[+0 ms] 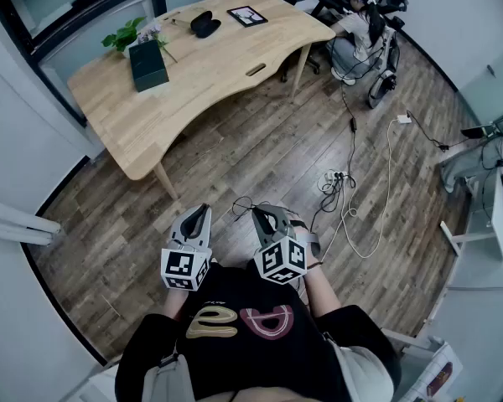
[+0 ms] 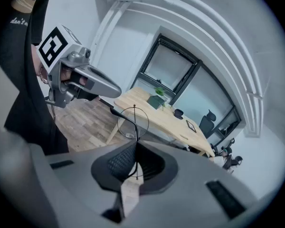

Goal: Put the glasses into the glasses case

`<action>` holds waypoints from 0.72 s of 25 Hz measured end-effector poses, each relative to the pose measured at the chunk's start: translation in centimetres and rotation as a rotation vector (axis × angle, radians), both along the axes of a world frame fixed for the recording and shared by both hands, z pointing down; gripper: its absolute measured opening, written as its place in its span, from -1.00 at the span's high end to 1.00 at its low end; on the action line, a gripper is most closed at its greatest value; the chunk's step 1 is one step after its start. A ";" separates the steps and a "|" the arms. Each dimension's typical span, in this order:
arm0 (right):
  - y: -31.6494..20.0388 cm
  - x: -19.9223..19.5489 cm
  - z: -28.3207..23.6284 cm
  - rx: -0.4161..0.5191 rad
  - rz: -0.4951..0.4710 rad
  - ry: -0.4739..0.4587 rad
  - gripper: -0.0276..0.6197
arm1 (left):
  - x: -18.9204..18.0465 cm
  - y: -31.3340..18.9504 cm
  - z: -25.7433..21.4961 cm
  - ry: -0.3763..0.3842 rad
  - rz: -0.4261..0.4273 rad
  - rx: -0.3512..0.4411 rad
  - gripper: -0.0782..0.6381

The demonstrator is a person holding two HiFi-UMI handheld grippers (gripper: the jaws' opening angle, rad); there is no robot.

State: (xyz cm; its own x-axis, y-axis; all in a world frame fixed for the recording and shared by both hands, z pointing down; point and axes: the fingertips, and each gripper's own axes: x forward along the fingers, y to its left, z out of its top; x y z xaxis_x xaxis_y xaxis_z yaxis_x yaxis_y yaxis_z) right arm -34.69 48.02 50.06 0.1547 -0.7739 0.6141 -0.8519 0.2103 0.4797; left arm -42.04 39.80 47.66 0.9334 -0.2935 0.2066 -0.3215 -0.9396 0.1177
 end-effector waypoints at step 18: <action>-4.9 -2.1 0.7 -0.031 0.041 -0.003 0.86 | -3.6 -6.2 1.3 -0.004 -0.033 -0.058 0.70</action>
State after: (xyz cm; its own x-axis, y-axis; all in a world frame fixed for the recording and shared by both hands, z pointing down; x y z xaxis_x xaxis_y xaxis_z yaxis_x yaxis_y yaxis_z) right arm -36.83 43.15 50.78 0.1844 -0.7475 0.6381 -0.8613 0.1899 0.4713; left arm -45.65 33.63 48.95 0.9227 -0.3113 0.2274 -0.3524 -0.9203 0.1701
